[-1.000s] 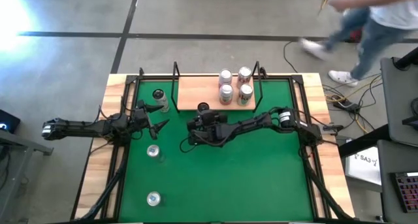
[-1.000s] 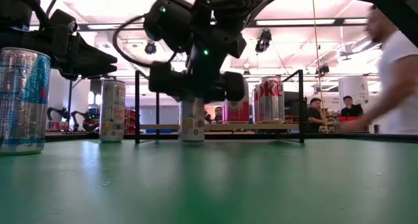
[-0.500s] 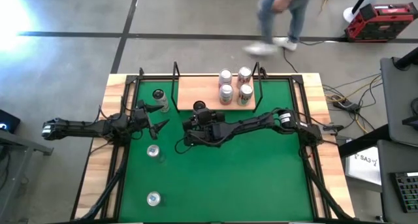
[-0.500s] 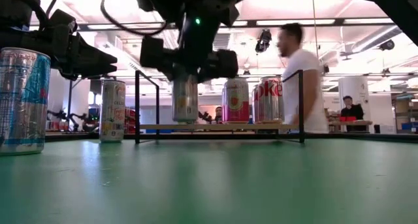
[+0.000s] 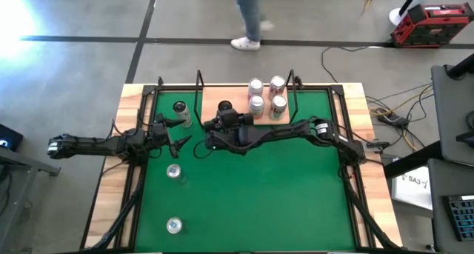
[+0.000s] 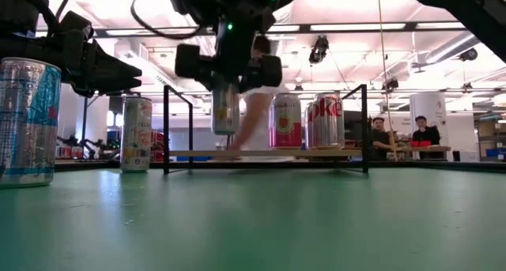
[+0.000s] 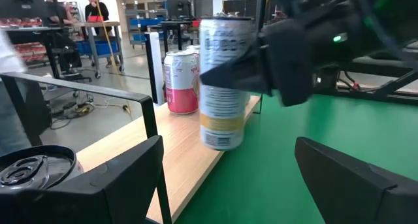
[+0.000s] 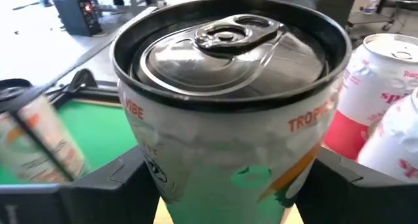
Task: Place canned beverage on shelf
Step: Put the right black and white soda can on the shelf
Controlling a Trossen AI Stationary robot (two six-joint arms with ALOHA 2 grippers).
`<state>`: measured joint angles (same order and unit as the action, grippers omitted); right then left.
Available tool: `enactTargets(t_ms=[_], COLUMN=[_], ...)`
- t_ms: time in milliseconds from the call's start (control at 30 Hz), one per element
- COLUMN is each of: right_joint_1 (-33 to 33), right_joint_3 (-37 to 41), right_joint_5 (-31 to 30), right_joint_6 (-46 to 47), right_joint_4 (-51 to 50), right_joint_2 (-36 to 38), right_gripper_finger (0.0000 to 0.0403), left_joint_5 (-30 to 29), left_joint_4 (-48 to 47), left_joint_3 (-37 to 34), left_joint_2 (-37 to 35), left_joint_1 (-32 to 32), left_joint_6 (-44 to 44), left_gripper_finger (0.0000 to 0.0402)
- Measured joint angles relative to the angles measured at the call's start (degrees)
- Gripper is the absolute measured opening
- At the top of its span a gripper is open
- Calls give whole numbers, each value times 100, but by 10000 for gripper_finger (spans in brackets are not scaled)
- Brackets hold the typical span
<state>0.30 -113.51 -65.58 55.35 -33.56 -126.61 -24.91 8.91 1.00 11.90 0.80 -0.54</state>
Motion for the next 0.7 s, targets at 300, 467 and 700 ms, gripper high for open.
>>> enactTargets(t_ms=[300,467,700], right_joint_1=[-336,-469,-554], right_joint_3=[11,3,-35], right_joint_5=[222,258,197], right_joint_6=[-54,-98,-330], right_joint_4=[393,613,718], right_joint_2=[-228,-344,-436], right_gripper_finger=[258,258,265], left_joint_5=[0,0,0], left_joint_4=[0,-4,-1], left_joint_3=[0,0,1], left_joint_2=[10,17,19], left_joint_1=[0,0,0], left_joint_6=[1,0,0], left_gripper_finger=[332,332,332])
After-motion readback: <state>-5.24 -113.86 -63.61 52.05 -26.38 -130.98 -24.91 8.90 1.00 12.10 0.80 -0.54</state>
